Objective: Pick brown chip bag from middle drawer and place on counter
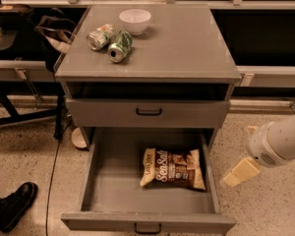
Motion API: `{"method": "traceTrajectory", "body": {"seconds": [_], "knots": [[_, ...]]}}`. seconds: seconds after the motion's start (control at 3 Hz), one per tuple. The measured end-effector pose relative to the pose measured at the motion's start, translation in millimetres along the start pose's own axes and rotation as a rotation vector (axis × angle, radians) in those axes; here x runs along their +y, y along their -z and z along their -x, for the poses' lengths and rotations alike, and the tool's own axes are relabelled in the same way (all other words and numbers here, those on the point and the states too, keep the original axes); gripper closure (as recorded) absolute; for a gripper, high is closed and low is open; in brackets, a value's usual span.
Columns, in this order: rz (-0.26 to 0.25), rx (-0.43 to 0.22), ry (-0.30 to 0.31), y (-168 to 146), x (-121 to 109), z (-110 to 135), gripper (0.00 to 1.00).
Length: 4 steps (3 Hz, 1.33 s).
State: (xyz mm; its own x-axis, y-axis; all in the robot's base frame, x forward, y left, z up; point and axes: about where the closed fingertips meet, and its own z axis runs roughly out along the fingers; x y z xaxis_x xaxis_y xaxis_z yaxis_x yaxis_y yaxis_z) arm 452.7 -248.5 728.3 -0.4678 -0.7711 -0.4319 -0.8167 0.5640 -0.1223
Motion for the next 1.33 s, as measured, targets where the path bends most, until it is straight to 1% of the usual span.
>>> {"method": "traceTrajectory", "body": {"seconds": [0.33,0.67,1.0,1.33], "knots": [[0.013,-0.067,-0.054,-13.8,1.9,0.0,0.00],[0.025,-0.166,-0.128,-43.8,12.2,-0.3,0.00],[-0.004,-0.251,-0.179,-70.7,15.4,12.2,0.00],[-0.029,-0.298,-0.202,-98.1,14.1,35.2,0.00]]}}
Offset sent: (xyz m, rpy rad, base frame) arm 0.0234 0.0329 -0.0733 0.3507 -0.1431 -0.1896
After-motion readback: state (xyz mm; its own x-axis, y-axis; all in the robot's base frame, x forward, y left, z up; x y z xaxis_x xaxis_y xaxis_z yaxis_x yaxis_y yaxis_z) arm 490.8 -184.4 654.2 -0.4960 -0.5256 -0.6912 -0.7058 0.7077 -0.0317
